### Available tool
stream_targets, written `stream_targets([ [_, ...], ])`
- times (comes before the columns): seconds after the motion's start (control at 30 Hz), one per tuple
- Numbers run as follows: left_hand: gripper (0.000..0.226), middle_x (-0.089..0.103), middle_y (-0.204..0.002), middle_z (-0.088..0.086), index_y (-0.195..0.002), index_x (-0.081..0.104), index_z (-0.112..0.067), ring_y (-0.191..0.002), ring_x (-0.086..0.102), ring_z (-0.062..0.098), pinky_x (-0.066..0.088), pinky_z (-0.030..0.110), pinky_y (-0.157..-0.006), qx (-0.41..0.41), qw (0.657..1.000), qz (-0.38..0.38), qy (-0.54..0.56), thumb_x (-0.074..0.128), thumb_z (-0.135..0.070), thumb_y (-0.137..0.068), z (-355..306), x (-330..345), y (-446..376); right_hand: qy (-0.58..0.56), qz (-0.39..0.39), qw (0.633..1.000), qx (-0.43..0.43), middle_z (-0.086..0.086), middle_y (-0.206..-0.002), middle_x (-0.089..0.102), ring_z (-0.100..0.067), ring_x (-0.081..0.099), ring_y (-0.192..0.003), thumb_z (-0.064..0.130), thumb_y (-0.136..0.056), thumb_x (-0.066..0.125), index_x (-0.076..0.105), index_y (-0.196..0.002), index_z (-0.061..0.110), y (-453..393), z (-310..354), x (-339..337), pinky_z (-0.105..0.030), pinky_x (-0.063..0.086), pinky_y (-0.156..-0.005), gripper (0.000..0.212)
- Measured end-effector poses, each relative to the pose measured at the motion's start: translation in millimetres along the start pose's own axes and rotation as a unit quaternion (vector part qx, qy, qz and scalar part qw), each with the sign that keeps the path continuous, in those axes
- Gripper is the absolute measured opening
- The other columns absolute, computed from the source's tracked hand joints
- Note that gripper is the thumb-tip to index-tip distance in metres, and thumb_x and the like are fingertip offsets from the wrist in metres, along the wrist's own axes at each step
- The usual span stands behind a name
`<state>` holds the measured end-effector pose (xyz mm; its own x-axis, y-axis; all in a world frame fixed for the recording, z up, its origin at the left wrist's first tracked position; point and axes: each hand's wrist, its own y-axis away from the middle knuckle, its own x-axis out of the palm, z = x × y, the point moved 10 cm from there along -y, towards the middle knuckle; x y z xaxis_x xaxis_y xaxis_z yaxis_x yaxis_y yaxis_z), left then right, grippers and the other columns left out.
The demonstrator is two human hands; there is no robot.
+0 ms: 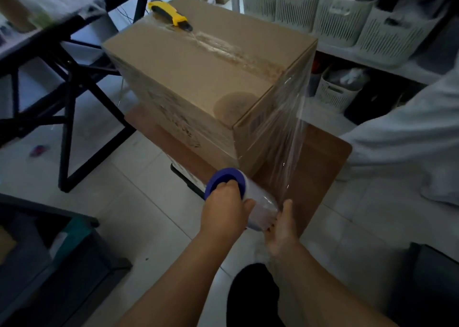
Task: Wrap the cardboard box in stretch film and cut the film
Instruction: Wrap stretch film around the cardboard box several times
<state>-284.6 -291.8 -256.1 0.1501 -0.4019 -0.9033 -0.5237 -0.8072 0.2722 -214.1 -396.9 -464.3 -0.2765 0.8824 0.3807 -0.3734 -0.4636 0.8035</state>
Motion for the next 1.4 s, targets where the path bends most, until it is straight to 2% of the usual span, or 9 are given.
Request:
stream_targets([
  [0.17, 0.039, 0.062, -0.107, 0.005, -0.114, 0.054, -0.011, -0.091, 0.06, 0.019, 0.044, 0.026, -0.072, 0.012, 1.0, -0.001, -0.003, 0.061, -0.04, -0.088, 20.8, 1.7, -11.0, -0.03, -0.005, 0.999, 0.018, -0.014, -0.126, 0.059, -0.018, 0.061, -0.097, 0.062, -0.096, 0.026, 0.048, -0.139, 0.004, -7.6, -27.3, 13.5, -0.026, 0.048, -0.079, 0.075],
  [0.33, 0.038, 0.063, -0.105, 0.003, -0.113, 0.054, -0.013, -0.087, 0.06, 0.017, 0.043, 0.023, -0.069, 0.039, 0.999, 0.015, -0.013, 0.06, -0.041, -0.088, 42.6, 3.0, -26.9, -0.062, 0.013, 0.998, 0.011, -0.01, -0.123, 0.062, -0.019, 0.06, -0.106, 0.064, -0.096, 0.022, 0.042, -0.144, 0.007, -23.9, -54.3, 33.1, -0.027, 0.045, -0.09, 0.077],
  [0.47, 0.038, 0.063, -0.102, 0.003, -0.11, 0.056, -0.013, -0.086, 0.061, 0.018, 0.047, 0.026, -0.07, 0.069, 0.997, 0.033, -0.022, 0.062, -0.042, -0.086, 55.2, 2.0, -43.1, -0.088, 0.005, 0.996, -0.002, -0.013, -0.12, 0.063, -0.014, 0.06, -0.093, 0.063, -0.096, 0.02, 0.049, -0.137, 0.007, -35.2, -66.0, 46.4, -0.024, 0.046, -0.078, 0.075],
  [0.57, 0.036, 0.063, -0.1, 0.005, -0.107, 0.055, -0.011, -0.085, 0.061, 0.02, 0.05, 0.029, -0.07, 0.094, 0.994, 0.048, -0.025, 0.062, -0.04, -0.086, 62.8, 0.5, -53.5, -0.103, -0.01, 0.995, -0.009, -0.004, -0.095, 0.063, -0.01, 0.059, -0.083, 0.061, -0.097, 0.02, 0.057, -0.119, 0.011, -43.5, -72.2, 56.7, -0.023, 0.045, -0.071, 0.066],
  [0.73, 0.039, 0.062, -0.106, 0.006, -0.113, 0.054, -0.011, -0.091, 0.061, 0.02, 0.047, 0.027, -0.071, 0.131, 0.988, 0.074, -0.026, 0.064, -0.037, -0.086, 70.2, -1.1, -63.3, -0.125, -0.044, 0.991, -0.012, -0.005, -0.099, 0.066, -0.012, 0.06, -0.087, 0.061, -0.097, 0.022, 0.056, -0.125, 0.01, -54.0, -83.6, 68.1, -0.023, 0.045, -0.075, 0.067],
  [0.83, 0.039, 0.061, -0.107, 0.005, -0.113, 0.053, -0.012, -0.093, 0.06, 0.02, 0.047, 0.028, -0.073, 0.155, 0.984, 0.085, -0.032, 0.065, -0.036, -0.085, 69.2, -1.2, -65.4, -0.151, -0.076, 0.986, -0.005, -0.001, -0.081, 0.061, -0.01, 0.055, -0.074, 0.062, -0.096, 0.024, 0.058, -0.121, 0.01, -57.7, -92.4, 69.8, -0.022, 0.043, -0.069, 0.066],
  [0.93, 0.044, 0.061, -0.109, 0.004, -0.117, 0.052, -0.013, -0.095, 0.06, 0.02, 0.05, 0.029, -0.075, 0.174, 0.979, 0.103, -0.039, 0.065, -0.038, -0.083, 68.1, 2.0, -65.9, -0.186, -0.082, 0.979, 0.002, -0.007, -0.109, 0.067, -0.017, 0.062, -0.098, 0.065, -0.093, 0.027, 0.054, -0.132, 0.007, -62.9, -101.5, 73.8, -0.029, 0.048, -0.091, 0.075],
  [1.03, 0.042, 0.062, -0.104, 0.002, -0.111, 0.053, -0.014, -0.09, 0.061, 0.019, 0.047, 0.026, -0.07, 0.192, 0.973, 0.113, -0.053, 0.065, -0.041, -0.082, 66.9, 4.7, -66.1, -0.219, -0.084, 0.972, -0.001, -0.011, -0.132, 0.061, -0.024, 0.056, -0.123, 0.069, -0.091, 0.029, 0.053, -0.135, 0.011, -64.8, -105.0, 78.3, -0.038, 0.038, -0.111, 0.077],
  [1.4, 0.049, 0.06, -0.108, 0.003, -0.115, 0.051, -0.012, -0.091, 0.06, 0.017, 0.046, 0.023, -0.071, 0.279, 0.946, 0.14, -0.089, 0.069, -0.042, -0.08, 79.4, -4.7, -80.3, -0.271, -0.113, 0.955, -0.039, -0.014, -0.124, 0.066, -0.027, 0.06, -0.118, 0.07, -0.091, 0.024, 0.057, -0.13, 0.009, -63.3, -110.0, 109.1, -0.041, 0.041, -0.109, 0.08],
])
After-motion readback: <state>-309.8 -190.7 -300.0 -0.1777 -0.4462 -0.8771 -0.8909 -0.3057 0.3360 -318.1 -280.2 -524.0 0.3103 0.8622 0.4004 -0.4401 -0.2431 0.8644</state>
